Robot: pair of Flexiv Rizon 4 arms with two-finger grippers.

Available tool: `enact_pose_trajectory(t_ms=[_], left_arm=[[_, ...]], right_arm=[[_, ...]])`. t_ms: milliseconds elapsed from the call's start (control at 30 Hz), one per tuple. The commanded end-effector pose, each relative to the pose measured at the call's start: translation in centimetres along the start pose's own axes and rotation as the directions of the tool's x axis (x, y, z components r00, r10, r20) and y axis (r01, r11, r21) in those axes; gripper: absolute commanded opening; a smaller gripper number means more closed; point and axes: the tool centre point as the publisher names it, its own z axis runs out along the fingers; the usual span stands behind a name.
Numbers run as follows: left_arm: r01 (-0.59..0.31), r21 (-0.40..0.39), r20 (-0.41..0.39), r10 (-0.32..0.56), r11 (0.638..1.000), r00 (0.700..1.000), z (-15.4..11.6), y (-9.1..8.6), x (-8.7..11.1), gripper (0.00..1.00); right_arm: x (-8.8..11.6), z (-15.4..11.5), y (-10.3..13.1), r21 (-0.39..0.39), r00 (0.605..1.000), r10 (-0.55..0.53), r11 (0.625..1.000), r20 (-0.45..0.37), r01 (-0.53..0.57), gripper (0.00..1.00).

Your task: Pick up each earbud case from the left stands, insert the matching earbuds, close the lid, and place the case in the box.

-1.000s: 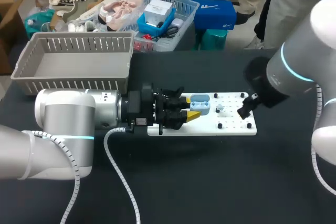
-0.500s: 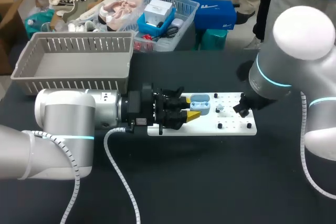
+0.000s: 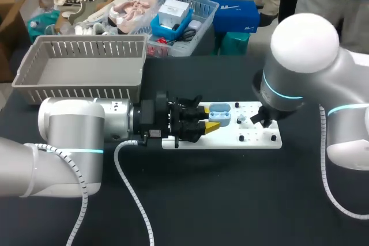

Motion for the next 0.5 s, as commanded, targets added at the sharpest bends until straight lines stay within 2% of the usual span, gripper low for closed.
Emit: enact_pose_trajectory(t_ms=[33, 500], left_arm=[[-0.001, -0.001, 0.001, 0.001, 1.000, 1.000, 0.06, 0.03, 0.07, 0.00], [-0.001, -0.001, 0.001, 0.001, 1.000, 1.000, 0.06, 0.03, 0.07, 0.00]], right_arm=[[-0.25, 0.53, 0.40, 0.040, 1.000, 0.002, 0.999, 0.000, -0.002, 0.44], [-0.51, 1.32, 0.18, 0.042, 1.000, 0.005, 0.999, -0.019, -0.004, 0.40]])
